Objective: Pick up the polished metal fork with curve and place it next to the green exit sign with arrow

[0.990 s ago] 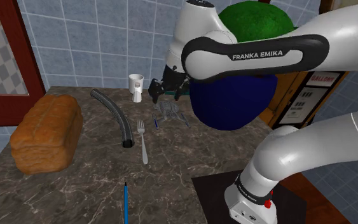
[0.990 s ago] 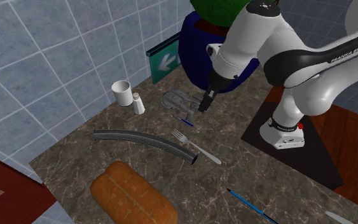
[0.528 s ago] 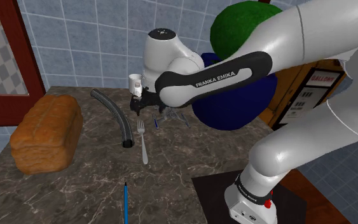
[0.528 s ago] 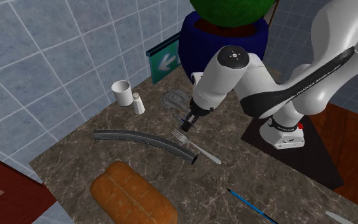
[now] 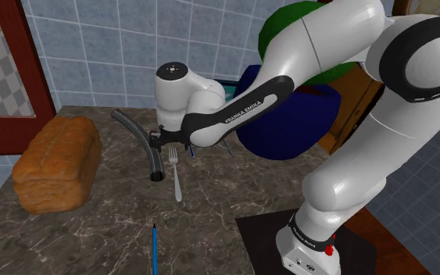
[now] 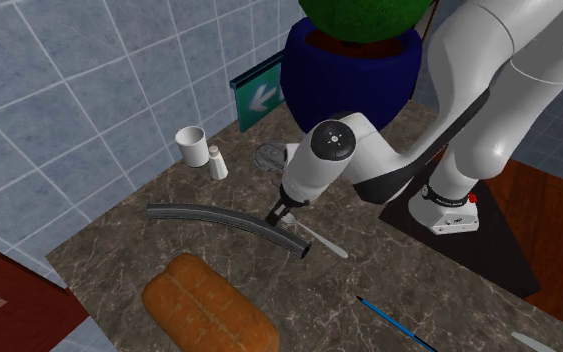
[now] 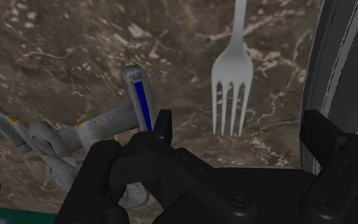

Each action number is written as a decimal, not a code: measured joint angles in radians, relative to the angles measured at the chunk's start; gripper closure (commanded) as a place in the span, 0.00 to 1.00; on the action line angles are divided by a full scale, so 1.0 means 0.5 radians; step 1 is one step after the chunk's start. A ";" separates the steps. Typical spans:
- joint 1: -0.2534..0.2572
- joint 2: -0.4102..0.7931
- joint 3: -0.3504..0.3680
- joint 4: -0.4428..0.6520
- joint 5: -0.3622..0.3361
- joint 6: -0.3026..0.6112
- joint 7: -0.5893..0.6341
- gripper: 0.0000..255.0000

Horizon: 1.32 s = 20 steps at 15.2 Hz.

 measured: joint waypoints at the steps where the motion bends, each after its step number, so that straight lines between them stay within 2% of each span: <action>1: -0.007 0.023 0.003 0.010 -0.052 -0.003 0.036 0.00; 5: -0.035 0.162 -0.014 0.029 -0.261 0.035 0.171 0.00; 11: -0.039 0.185 -0.026 0.031 -0.287 0.059 0.197 0.00; 12: -0.042 0.172 -0.029 0.020 -0.276 0.071 0.193 1.00; 20: -0.052 0.126 -0.030 -0.033 -0.217 0.114 0.139 1.00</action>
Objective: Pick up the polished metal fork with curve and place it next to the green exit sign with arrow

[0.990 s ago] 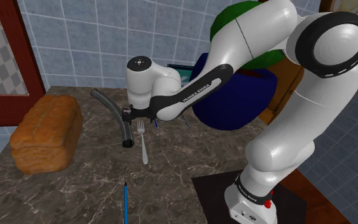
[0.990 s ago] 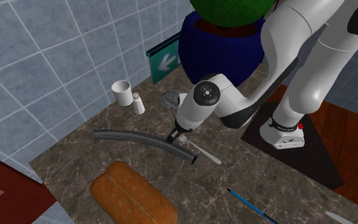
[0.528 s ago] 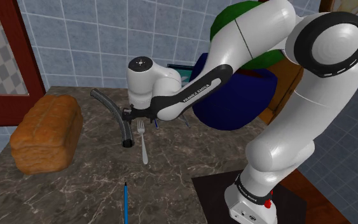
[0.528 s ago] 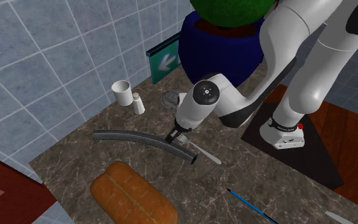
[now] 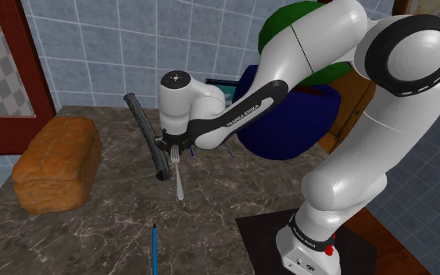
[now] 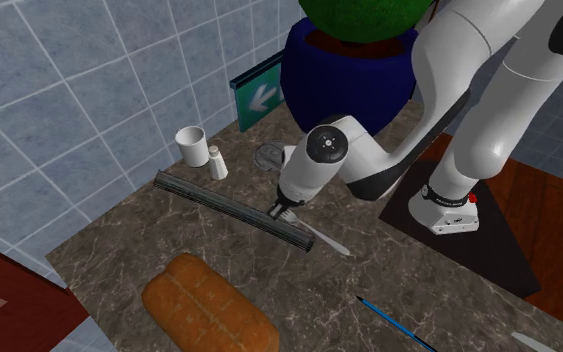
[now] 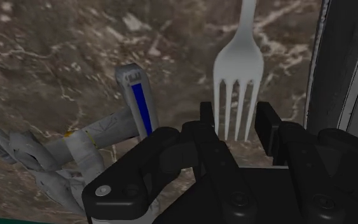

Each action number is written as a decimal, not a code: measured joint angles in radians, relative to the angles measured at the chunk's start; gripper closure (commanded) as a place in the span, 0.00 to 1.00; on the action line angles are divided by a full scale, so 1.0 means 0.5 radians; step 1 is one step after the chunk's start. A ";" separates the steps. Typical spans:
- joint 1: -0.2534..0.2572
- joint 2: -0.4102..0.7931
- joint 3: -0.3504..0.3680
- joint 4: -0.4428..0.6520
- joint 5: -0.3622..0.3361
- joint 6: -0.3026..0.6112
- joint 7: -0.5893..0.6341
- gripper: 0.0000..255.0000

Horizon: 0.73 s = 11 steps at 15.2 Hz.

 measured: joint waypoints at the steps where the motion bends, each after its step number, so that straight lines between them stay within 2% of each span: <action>1: -0.003 -0.010 -0.002 -0.007 0.016 -0.001 -0.016 1.00; 2: 0.013 0.032 0.013 0.029 -0.022 -0.025 0.016 1.00; 4: 0.014 0.027 0.016 0.047 0.001 -0.050 -0.001 1.00; 11: 0.027 -0.144 0.019 0.075 0.265 -0.154 -0.217 1.00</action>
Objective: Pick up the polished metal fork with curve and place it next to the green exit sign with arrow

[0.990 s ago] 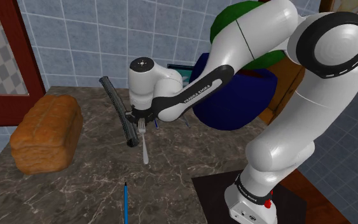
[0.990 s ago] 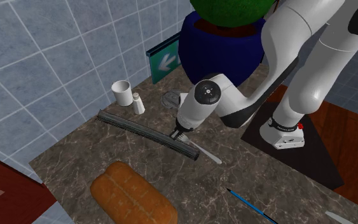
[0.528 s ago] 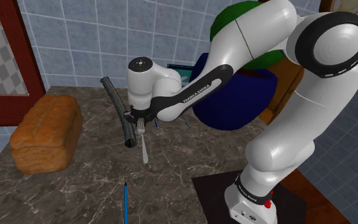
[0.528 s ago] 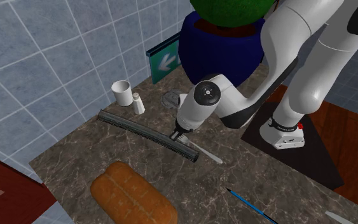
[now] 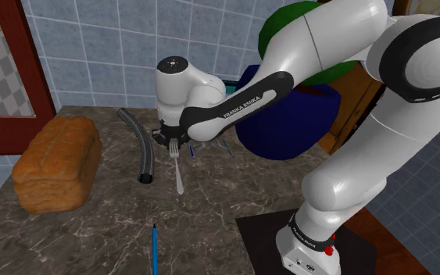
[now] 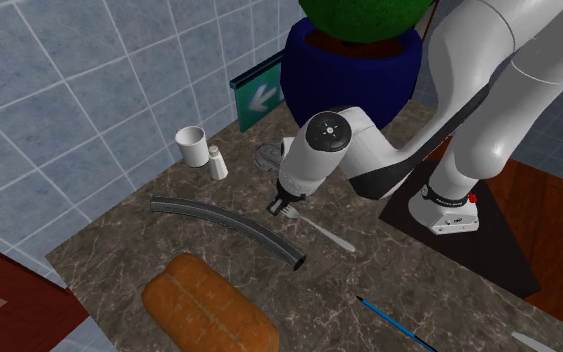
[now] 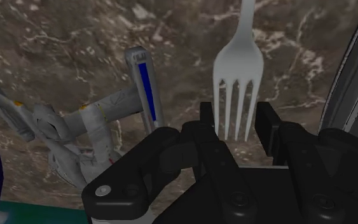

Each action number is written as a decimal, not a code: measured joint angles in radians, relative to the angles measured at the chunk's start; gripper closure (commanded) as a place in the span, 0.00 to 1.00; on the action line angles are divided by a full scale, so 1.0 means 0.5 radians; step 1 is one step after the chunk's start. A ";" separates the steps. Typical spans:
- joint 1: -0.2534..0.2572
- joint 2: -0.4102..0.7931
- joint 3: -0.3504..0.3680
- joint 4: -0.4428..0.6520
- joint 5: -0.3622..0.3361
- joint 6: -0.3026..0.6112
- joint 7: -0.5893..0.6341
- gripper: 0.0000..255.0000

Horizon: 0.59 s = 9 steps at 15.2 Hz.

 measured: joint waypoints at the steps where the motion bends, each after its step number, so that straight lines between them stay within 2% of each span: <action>1: 0.005 -0.025 -0.003 0.010 0.035 -0.020 -0.030 1.00; 9: 0.042 -0.189 -0.058 0.102 0.255 -0.183 -0.239 1.00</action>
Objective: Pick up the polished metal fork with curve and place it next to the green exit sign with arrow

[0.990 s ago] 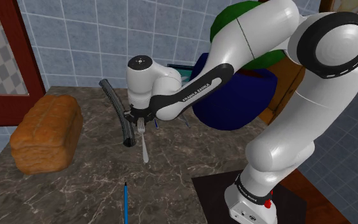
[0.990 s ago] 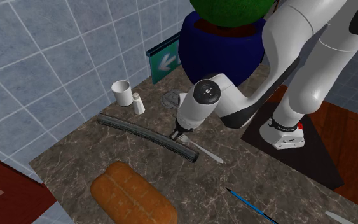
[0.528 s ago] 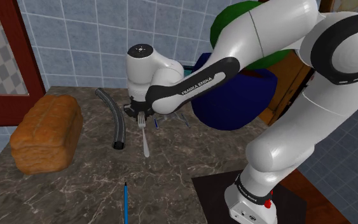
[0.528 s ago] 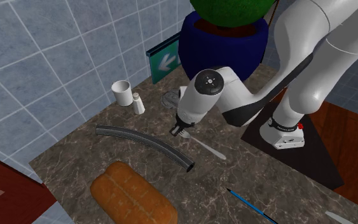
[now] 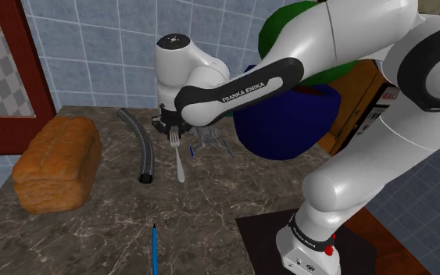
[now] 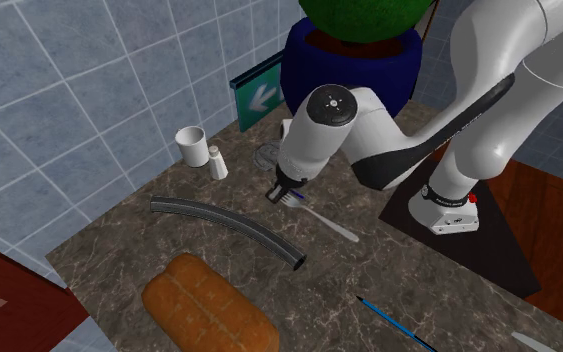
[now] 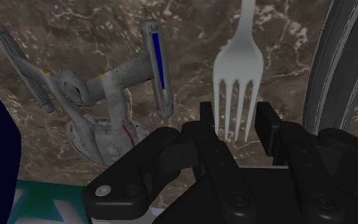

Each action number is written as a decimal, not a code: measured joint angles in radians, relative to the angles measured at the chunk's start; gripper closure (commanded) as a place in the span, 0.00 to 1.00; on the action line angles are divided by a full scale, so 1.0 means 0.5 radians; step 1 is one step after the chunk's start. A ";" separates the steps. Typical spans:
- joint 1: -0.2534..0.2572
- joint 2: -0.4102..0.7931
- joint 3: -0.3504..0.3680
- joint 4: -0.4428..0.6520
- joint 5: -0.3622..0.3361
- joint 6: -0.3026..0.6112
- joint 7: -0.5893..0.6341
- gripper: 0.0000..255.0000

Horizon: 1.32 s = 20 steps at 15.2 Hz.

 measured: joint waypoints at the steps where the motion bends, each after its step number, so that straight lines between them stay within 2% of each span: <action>1: 0.006 -0.017 -0.006 0.013 0.021 -0.023 -0.018 1.00; 9: 0.045 -0.139 -0.067 0.140 0.161 -0.216 -0.166 1.00; 20: 0.068 -0.231 -0.132 0.355 0.258 -0.485 -0.303 1.00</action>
